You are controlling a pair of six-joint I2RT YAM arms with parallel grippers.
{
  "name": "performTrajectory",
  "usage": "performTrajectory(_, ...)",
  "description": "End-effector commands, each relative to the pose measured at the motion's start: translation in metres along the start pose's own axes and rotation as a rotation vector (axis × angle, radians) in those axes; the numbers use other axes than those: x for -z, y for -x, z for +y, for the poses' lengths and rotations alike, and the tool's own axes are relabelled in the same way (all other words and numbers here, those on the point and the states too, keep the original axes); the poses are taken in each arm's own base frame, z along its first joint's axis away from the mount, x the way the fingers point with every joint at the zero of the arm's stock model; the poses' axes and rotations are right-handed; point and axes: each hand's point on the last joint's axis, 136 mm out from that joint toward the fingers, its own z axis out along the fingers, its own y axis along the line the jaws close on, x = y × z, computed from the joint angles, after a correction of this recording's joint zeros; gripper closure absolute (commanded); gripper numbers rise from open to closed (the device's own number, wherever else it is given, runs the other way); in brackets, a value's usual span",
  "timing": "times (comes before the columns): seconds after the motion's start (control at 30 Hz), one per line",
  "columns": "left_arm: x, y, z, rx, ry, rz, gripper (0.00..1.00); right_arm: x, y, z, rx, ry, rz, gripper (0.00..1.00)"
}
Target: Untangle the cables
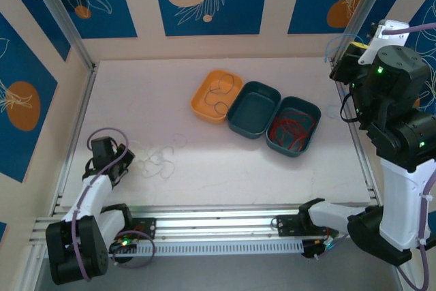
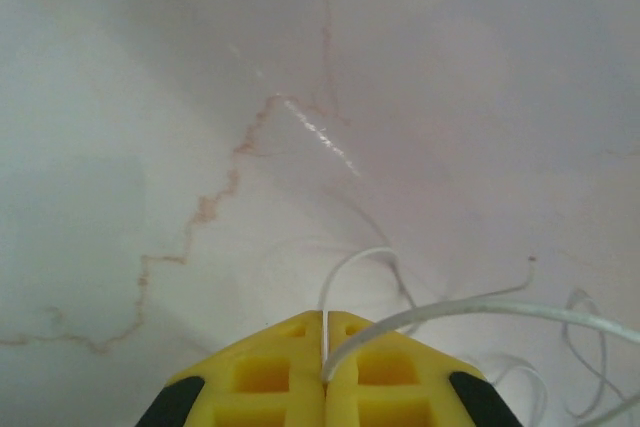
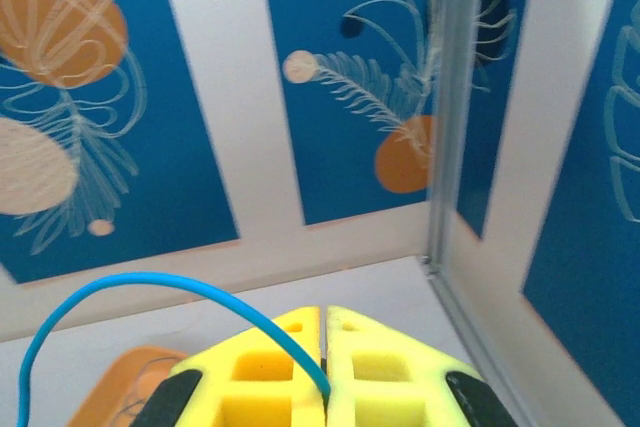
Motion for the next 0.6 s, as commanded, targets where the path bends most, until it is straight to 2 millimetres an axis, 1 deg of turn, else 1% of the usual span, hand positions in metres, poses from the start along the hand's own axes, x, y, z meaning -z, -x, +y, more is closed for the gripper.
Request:
performTrajectory(0.0,0.012,0.017,-0.037,-0.044,-0.145,-0.02,1.0,-0.018,-0.011,0.041,-0.023,0.162,0.079,1.0)
performTrajectory(0.13,0.027,0.021,-0.06,-0.074,-0.23,-0.017,1.0,-0.045,-0.023,0.084,-0.021,0.291,0.171,1.0)
performTrajectory(0.33,0.051,0.029,-0.09,-0.105,-0.336,-0.025,1.0,-0.076,-0.024,0.152,-0.027,0.485,0.199,1.0)
performTrajectory(0.43,0.06,0.033,-0.101,-0.115,-0.375,-0.034,1.0,-0.092,-0.025,0.18,-0.025,0.545,0.196,1.0)
performTrajectory(0.57,0.067,0.035,-0.111,-0.127,-0.413,-0.029,1.0,-0.115,-0.028,0.208,-0.015,0.585,0.193,1.0)
